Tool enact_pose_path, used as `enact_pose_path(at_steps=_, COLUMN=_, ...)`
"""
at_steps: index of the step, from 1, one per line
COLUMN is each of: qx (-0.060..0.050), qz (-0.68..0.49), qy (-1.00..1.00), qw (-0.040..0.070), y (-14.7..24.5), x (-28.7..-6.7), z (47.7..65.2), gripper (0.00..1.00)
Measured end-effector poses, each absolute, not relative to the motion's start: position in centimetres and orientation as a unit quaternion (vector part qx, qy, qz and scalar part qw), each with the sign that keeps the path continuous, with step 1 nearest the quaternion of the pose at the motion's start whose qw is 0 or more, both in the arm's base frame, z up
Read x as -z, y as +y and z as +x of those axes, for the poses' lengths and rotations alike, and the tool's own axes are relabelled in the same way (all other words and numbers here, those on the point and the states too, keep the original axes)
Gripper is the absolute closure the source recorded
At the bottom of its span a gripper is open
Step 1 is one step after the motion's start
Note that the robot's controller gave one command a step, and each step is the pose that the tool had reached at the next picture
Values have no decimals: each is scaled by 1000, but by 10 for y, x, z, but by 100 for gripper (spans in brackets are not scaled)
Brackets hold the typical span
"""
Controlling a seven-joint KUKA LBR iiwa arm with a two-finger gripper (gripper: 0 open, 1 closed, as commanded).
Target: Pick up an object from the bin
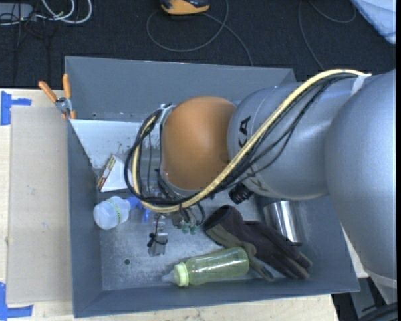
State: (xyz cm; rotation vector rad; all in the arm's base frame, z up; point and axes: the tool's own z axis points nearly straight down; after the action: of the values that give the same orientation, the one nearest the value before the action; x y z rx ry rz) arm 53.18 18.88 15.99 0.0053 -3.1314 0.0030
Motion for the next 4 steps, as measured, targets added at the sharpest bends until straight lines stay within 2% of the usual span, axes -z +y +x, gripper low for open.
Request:
enact_pose_path(at_steps=1, qx=0, qz=-1, qy=-1000, qw=1, y=188, x=-164, z=534, gripper=0)
enact_pose_path(at_steps=2, qx=-1, qz=28, qy=-1000, qw=6, y=162, x=-202, z=527, gripper=0)
enact_pose_path(at_steps=3, qx=1, qz=40, qy=-999, qw=-5, y=129, x=-198, z=531, gripper=0)
enact_pose_path(at_steps=4, qx=0, qz=106, qy=-994, qw=5, y=96, x=-128, z=497, gripper=0)
